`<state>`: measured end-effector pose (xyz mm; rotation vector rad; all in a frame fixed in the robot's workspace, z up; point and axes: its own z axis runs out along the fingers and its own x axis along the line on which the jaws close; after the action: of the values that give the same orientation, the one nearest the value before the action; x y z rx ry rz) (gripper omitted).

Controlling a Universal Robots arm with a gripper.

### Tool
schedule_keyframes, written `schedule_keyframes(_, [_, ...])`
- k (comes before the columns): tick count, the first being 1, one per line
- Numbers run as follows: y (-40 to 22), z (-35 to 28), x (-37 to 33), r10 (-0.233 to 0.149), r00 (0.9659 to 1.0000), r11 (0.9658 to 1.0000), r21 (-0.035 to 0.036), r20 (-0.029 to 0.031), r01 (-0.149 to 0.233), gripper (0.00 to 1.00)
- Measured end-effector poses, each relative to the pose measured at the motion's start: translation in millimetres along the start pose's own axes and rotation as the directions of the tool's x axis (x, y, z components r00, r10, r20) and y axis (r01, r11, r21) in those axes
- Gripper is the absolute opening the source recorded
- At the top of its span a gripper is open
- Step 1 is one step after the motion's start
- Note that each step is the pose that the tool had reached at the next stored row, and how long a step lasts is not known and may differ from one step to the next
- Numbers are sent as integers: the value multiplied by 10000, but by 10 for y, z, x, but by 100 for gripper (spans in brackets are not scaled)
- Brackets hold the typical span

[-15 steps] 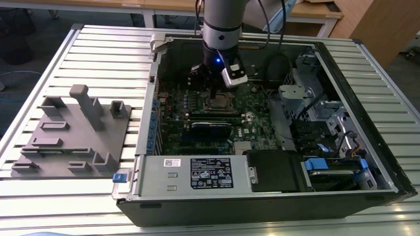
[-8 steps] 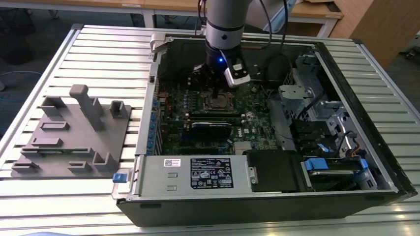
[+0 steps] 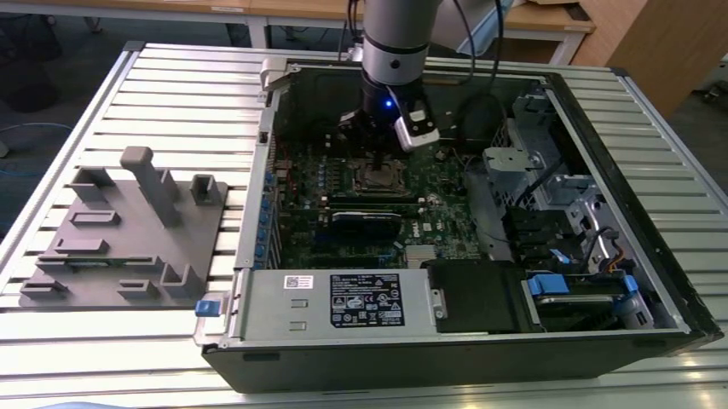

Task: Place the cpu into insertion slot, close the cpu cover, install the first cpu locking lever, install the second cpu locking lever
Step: 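Close the cpu cover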

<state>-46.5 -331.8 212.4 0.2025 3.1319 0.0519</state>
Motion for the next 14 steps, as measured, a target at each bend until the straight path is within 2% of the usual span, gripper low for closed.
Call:
schedule_keyframes(4, [-2, 0, -25, 1, 10000, 10000, -1, 0, -1, 10])
schedule_keyframes(14, [-52, -1, -32, 1, 10000, 10000, -2, 1, -1, 10])
